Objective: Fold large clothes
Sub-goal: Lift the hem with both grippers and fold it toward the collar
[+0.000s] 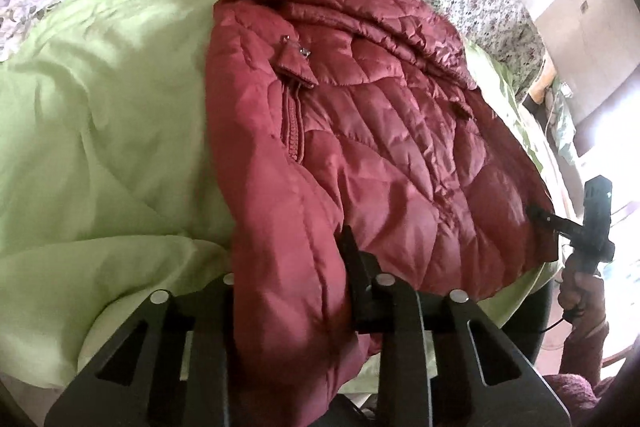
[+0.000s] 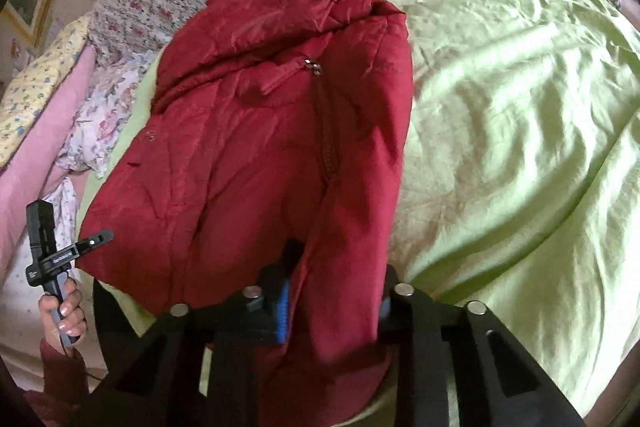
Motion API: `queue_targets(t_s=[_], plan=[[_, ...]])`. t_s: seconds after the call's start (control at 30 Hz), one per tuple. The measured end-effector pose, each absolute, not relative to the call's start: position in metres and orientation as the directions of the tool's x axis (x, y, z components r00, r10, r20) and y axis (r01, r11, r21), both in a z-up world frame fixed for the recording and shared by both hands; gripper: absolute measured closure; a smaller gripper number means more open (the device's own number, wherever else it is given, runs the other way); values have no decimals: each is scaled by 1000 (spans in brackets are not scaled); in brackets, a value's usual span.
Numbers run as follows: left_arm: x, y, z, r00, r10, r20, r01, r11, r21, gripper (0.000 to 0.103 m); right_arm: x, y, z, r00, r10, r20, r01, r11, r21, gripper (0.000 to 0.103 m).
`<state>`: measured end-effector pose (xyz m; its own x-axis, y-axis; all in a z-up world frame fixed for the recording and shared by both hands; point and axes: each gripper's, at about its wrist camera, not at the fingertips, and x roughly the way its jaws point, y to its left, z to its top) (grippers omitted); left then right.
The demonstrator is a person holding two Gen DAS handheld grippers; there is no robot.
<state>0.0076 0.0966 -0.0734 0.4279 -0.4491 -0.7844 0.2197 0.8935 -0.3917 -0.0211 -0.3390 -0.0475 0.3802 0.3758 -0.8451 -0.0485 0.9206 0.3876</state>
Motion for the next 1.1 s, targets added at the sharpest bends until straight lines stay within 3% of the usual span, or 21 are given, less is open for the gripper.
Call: queue_targets(t_s=[0.53, 1.1], plan=[[-13, 119, 19, 571, -529, -628, 351, 848, -396, 85, -40, -358, 31, 498, 612, -614, -246, 779, 577, 85], [68, 114, 65, 689, -454, -564, 251, 880, -403, 85, 26, -377, 50, 664, 524, -533, -173, 801, 572, 86]])
